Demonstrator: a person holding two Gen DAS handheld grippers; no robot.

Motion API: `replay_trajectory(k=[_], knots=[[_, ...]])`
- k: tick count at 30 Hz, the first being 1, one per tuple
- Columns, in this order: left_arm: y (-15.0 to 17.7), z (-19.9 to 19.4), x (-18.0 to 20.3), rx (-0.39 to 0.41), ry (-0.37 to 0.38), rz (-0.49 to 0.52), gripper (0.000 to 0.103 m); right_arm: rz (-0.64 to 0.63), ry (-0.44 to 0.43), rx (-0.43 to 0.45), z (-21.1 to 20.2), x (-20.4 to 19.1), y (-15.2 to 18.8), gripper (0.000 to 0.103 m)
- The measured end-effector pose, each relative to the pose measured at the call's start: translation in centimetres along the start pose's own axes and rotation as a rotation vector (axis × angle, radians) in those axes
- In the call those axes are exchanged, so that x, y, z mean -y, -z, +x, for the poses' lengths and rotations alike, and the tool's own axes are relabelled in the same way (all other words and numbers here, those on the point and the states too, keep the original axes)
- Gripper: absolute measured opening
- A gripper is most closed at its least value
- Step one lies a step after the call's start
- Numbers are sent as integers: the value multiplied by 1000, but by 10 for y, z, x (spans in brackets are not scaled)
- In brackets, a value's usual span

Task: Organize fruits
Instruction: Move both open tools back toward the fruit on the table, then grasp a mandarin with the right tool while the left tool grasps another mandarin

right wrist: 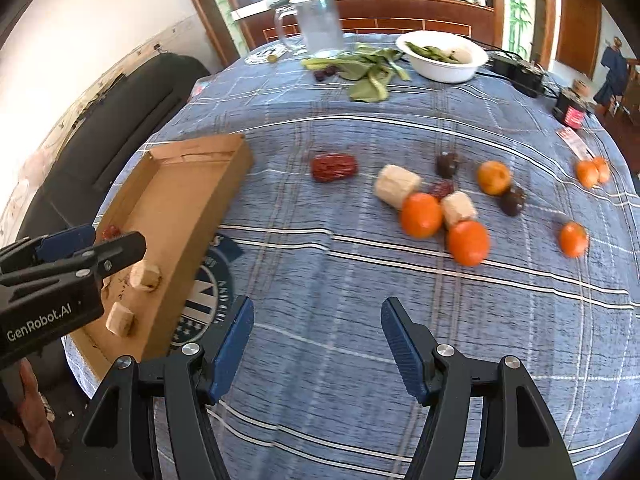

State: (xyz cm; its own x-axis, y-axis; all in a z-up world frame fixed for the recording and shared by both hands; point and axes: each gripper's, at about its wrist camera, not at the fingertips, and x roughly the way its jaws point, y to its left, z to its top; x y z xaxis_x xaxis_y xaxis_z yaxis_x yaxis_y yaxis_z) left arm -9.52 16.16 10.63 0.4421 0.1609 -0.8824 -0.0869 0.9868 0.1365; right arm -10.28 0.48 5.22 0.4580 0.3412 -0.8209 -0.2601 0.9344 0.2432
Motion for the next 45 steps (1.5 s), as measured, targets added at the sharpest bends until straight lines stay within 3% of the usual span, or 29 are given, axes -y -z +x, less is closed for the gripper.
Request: replay_trajectory(k=[13,19,26,35,37,38,39,45], knots=[[-2,10,33,-50,27,22,70,76,20,13,-7,59,4,71],[-11,23,41,-51,54,25,70,144,67,13,-3,97,2,71],[-32,51,66,-92,201,26,70,139,74,13,12,122,-16,71],[-51,73,98,-123,343,20,69,20,43,6,41,114,-36,70],[-53,78,104,-135,353,21,69,-3,48,-3,48,111,-37,61],[-54,80,107,-141,357,22,69,-16,57,-6,50,109,-38,53],[-54,83,111,-146,363,24,69,-24,60,1,49,109,-38,39],[-56,93,138,-143,405,85,69,2,3,-16,42,115,-30,36]])
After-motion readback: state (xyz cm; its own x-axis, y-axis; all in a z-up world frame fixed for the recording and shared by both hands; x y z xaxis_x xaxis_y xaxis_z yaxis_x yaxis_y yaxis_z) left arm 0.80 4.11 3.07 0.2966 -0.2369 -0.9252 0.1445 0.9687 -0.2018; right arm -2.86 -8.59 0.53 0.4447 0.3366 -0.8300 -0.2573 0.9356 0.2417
